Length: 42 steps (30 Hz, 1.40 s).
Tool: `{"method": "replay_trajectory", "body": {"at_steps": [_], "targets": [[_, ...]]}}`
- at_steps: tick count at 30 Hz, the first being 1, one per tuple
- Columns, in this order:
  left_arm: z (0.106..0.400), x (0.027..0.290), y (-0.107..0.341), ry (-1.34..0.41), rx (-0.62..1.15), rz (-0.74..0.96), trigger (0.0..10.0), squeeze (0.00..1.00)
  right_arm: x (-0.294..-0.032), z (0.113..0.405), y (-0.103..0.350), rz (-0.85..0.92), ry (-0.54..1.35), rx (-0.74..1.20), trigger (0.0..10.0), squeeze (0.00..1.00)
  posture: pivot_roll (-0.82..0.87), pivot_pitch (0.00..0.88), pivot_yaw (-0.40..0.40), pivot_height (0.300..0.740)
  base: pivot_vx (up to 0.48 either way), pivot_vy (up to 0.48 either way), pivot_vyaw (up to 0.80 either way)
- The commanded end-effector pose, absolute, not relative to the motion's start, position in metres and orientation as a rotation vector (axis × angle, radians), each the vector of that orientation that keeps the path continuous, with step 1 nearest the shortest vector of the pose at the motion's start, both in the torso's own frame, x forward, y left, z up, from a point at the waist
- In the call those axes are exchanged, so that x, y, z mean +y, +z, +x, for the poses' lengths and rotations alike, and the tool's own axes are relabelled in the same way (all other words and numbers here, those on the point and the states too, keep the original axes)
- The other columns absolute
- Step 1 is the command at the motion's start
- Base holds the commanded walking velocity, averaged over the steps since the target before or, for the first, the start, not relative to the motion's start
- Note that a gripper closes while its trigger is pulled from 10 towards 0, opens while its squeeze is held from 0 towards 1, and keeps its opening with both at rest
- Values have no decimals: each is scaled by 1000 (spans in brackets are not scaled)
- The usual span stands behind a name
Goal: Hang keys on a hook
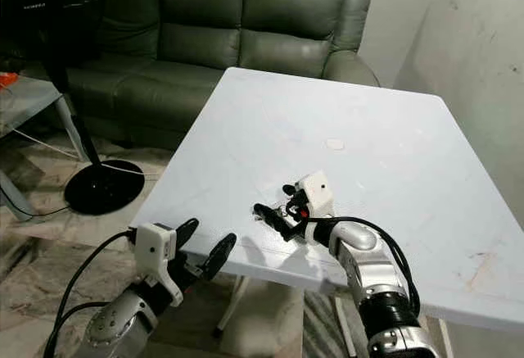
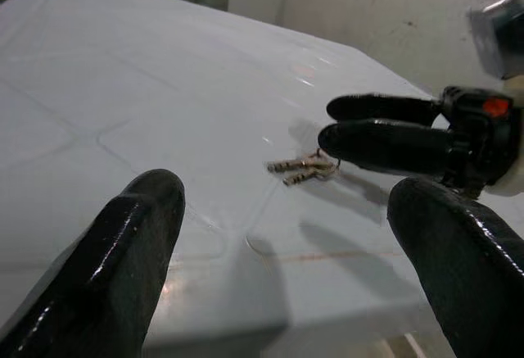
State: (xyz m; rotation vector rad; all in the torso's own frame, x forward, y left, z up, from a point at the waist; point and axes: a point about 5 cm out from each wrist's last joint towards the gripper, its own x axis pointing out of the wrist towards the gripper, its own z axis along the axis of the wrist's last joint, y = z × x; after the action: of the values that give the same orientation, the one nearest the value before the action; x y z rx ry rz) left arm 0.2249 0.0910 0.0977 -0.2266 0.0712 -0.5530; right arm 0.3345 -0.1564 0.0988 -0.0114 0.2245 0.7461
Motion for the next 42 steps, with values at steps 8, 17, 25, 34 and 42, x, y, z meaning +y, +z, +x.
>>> {"method": "replay_trajectory", "body": {"at_steps": [8, 17, 25, 34, 42], "targets": [[221, 89, 102, -548, 80, -236, 10000, 0, -164, 344, 103, 34, 724, 242, 10000, 0, 81, 103, -92, 740, 0, 0, 0], [219, 91, 104, -531, 85, -240, 10000, 0, -160, 345, 103, 15, 780, 242, 10000, 0, 93, 118, -98, 740, 0, 0, 0], [218, 91, 105, -518, 87, -247, 10000, 0, -165, 344, 101, 3, 814, 266, 5922, 0, 95, 121, -101, 740, 0, 0, 0], [220, 91, 105, -515, 87, -246, 10000, 0, -171, 344, 101, -9, 808, 267, 0, 0, 92, 121, -100, 740, 0, 0, 0], [221, 92, 106, -512, 84, -243, 10000, 0, -174, 345, 102, -16, 807, 261, 0, 0, 92, 118, -97, 740, 0, 0, 0]]}}
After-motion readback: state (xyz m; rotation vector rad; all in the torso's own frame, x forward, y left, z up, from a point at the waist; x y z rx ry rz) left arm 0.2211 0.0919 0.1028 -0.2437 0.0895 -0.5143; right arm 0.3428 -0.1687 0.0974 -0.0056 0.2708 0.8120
